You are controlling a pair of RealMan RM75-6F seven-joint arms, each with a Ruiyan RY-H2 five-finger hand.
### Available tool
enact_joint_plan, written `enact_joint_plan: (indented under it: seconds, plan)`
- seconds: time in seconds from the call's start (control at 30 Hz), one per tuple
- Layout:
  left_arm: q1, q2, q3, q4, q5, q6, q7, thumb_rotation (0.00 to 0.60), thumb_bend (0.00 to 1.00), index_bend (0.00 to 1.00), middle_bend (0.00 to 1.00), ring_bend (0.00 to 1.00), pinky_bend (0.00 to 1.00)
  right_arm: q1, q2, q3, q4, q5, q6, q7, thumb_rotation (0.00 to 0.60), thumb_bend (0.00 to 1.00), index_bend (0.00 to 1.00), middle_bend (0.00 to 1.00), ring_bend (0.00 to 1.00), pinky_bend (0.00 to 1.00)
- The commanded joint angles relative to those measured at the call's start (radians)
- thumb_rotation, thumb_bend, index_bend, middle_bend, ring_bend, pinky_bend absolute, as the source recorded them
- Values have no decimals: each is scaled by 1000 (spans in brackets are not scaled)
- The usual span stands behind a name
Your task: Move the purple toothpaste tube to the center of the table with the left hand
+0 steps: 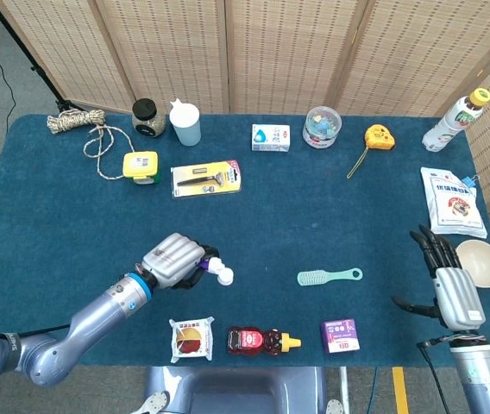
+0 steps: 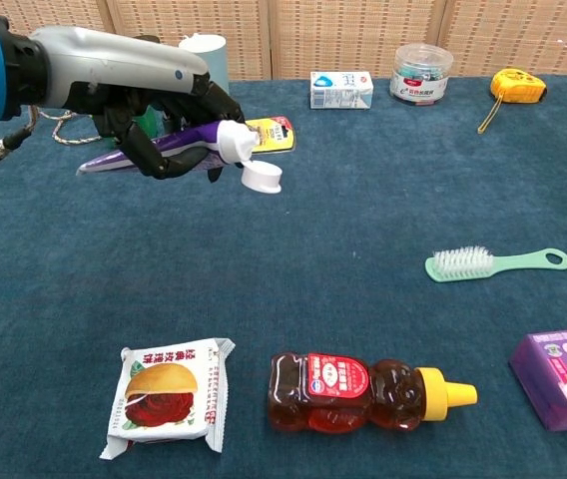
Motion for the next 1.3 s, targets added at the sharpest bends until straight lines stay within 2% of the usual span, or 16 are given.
enact_joint_plan:
  seconds: [0.03, 0.53, 0.83, 1.3]
  plan:
    - [-40, -15, -2, -1, -42, -18, -3, 600, 1000, 439, 421, 433, 424, 11, -14, 3, 2, 1, -8, 4, 600, 0, 0, 0, 0, 0]
    - [-231, -78, -2, 2, -293, 15, 14, 600, 1000, 439, 421, 434, 424, 74, -101, -5, 24, -5, -62, 30, 600, 0, 0, 0, 0, 0]
    - [-318, -109, -10, 33, -406, 21, -3, 600, 1000, 439, 421, 434, 424, 108, -151, -5, 49, 4, -92, 32, 600, 0, 0, 0, 0, 0]
    - [-391, -169, -31, 86, -505, 38, -49, 600, 1000, 448, 428, 443, 424, 154, -209, -4, 74, 16, -135, 23, 600, 0, 0, 0, 0, 0]
